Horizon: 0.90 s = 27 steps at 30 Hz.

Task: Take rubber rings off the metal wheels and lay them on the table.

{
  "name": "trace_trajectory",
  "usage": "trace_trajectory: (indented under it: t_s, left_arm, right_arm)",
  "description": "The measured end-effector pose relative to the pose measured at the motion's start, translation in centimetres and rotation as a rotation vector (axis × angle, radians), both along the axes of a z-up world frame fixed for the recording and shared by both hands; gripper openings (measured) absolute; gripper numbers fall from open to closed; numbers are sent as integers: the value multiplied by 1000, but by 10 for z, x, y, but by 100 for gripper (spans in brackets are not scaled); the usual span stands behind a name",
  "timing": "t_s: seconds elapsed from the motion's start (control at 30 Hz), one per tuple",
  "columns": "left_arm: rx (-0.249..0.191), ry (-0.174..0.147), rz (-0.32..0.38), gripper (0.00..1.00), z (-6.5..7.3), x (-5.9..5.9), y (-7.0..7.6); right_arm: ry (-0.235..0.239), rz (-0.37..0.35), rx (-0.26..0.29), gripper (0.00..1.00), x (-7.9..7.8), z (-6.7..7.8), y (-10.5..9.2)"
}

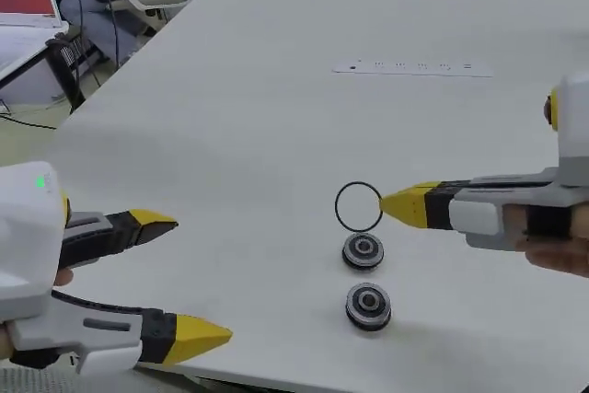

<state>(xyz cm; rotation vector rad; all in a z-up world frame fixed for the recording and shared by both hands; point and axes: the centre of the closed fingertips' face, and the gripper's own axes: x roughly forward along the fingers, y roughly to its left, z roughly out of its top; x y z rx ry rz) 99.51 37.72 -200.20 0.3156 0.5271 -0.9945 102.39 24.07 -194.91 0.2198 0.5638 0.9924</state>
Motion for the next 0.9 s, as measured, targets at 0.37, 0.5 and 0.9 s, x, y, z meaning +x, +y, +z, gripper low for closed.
trace_trajectory:
  t_s: [0.37, 0.5, 0.9]
  left_arm:
    - [-3, 9, -2, 92, -2, -1, 0]
    - [-10, 4, 4, 98, -1, 1, 0]
    - [-4, -5, 20, 99, -2, 5, 4]
  right_arm:
    - [-31, 16, 35, 0, 10, 23, 18]
    - [-55, 54, 2, 0, 11, 27, 29]
    - [-78, 148, -75, 0, 19, 23, 76]
